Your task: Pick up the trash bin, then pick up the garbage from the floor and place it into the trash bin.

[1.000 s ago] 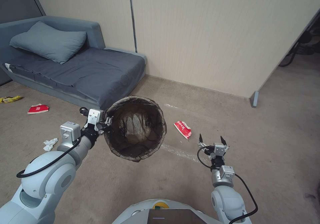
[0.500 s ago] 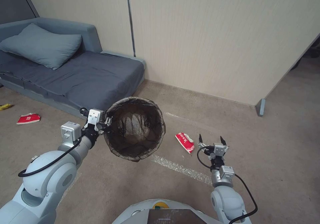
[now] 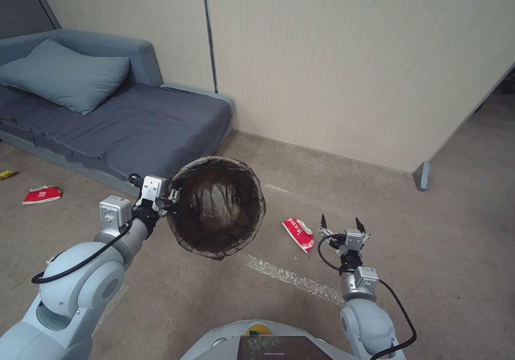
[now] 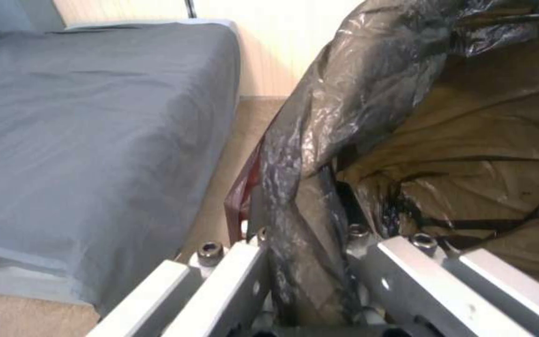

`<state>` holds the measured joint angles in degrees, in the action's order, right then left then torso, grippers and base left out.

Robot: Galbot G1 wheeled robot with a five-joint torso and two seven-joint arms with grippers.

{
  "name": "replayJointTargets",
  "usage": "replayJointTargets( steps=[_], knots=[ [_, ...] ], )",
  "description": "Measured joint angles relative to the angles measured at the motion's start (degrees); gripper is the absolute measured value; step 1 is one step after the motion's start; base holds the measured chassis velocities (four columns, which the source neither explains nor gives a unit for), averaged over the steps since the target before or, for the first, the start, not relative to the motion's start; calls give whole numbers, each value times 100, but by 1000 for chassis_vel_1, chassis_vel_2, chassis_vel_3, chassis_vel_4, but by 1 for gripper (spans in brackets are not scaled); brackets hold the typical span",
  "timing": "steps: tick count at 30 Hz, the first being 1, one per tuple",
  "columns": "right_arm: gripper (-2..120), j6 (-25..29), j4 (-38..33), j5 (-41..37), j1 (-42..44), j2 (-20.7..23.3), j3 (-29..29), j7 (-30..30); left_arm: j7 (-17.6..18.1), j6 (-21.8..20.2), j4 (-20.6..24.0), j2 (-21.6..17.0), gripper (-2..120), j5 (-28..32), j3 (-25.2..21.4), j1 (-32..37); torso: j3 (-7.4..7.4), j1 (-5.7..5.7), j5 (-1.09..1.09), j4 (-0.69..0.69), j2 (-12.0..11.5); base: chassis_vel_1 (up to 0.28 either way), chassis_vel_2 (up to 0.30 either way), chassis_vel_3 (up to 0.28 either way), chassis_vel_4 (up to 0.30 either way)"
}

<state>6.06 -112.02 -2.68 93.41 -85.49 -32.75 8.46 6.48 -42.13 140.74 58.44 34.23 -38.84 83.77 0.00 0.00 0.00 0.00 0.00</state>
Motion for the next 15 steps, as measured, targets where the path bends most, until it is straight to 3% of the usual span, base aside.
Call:
replayJointTargets(
  steps=[9, 11, 14, 15],
  knots=[
    [100, -69, -94, 30, -99, 192, 70, 113, -4, 0, 6, 23, 0, -34, -30, 72, 0, 0, 0, -1, 0, 0, 0, 0, 0],
    [100, -284, -213, 25, -189, 351, 178, 395, -3, 0, 23, 37, 0, -39, -37, 113, 0, 0, 0, -1, 0, 0, 0, 0, 0],
    [100, -1349, -561, -449, -611, 785, 330, 669, 0, 0, 41, 86, 0, -89, -35, 162, 0, 0, 1, -1, 0, 0, 0, 0, 0],
    [100, -1349, -561, -449, -611, 785, 330, 669, 0, 0, 41, 86, 0, -89, -35, 162, 0, 0, 1, -1, 0, 0, 0, 0, 0]
  ],
)
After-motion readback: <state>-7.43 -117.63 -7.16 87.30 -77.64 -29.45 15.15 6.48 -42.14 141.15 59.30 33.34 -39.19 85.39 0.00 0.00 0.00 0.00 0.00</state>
